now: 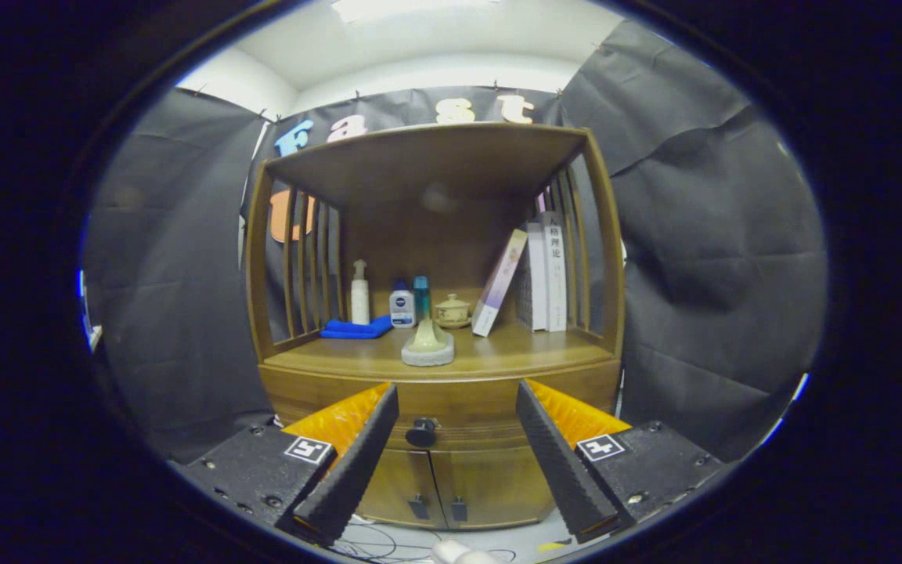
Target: Pull open the drawer, take out the items inside it, and place them on the countertop above the cabinet.
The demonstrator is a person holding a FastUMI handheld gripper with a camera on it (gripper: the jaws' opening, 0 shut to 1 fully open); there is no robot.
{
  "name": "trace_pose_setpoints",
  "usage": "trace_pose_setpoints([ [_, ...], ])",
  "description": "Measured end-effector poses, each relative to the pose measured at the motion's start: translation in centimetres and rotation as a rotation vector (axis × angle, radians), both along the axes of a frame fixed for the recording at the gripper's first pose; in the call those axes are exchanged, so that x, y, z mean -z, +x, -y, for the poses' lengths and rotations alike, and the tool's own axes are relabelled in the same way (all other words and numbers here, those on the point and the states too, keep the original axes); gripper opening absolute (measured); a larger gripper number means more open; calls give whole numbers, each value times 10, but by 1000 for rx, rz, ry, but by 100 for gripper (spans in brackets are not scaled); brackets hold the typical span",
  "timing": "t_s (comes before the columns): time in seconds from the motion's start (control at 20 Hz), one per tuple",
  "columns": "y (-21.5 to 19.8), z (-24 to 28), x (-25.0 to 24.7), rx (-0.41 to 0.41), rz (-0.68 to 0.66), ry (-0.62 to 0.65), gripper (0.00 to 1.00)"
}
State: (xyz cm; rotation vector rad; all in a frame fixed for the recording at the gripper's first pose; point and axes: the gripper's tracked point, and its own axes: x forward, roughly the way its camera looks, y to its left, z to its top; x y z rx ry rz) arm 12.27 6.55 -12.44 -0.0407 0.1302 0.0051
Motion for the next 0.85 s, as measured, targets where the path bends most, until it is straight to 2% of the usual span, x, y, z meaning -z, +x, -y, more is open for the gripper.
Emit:
trace_pose_setpoints([
  [0.3, -45, 29, -22, -4, -8, -62, 99],
  [0.55, -64, 24, -30, -56, -11, -36, 99],
  [0.85, -76, 24, -43, -70, 16, -28, 99],
])
